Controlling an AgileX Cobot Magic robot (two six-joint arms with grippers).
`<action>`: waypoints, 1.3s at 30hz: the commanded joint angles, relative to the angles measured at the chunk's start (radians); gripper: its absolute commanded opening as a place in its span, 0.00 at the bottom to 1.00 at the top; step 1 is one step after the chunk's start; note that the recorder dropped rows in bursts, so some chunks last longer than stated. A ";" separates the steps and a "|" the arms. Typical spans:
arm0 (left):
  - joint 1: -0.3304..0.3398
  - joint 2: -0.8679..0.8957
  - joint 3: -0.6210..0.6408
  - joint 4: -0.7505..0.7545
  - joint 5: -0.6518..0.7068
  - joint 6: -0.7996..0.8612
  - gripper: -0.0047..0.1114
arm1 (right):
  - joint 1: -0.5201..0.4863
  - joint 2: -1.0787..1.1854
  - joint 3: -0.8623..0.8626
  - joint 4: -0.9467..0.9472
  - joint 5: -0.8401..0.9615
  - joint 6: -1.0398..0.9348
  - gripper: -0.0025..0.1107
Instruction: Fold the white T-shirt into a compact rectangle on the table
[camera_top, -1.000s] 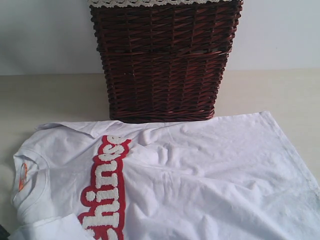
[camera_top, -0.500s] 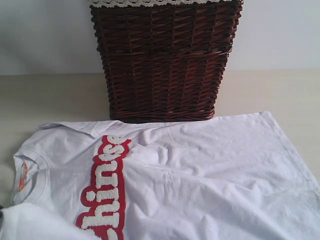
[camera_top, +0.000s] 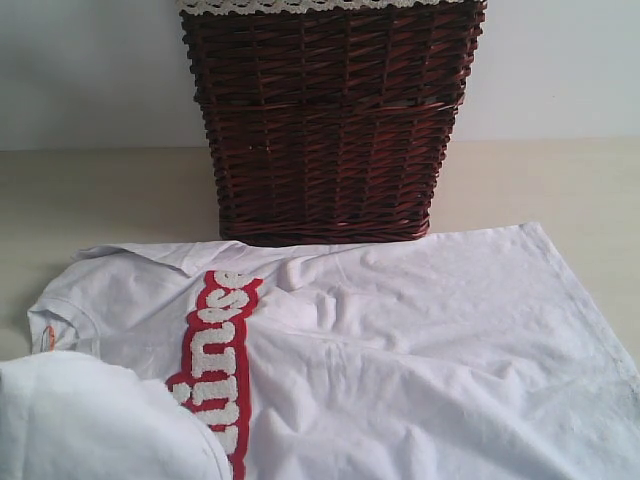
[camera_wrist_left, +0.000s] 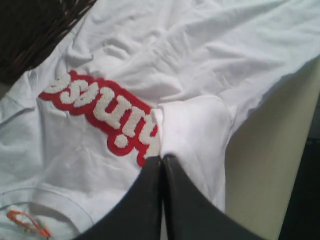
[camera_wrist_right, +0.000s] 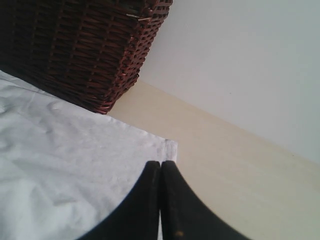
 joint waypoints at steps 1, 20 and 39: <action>-0.002 -0.038 -0.004 0.062 0.005 -0.073 0.04 | 0.002 -0.006 0.005 0.001 -0.008 0.002 0.02; -0.003 -0.132 -0.004 -0.260 0.005 -0.317 0.04 | 0.002 -0.006 0.005 0.001 -0.008 0.002 0.02; -0.003 -0.210 0.029 -0.032 0.005 -0.664 0.04 | 0.002 -0.006 0.005 0.002 -0.006 0.002 0.02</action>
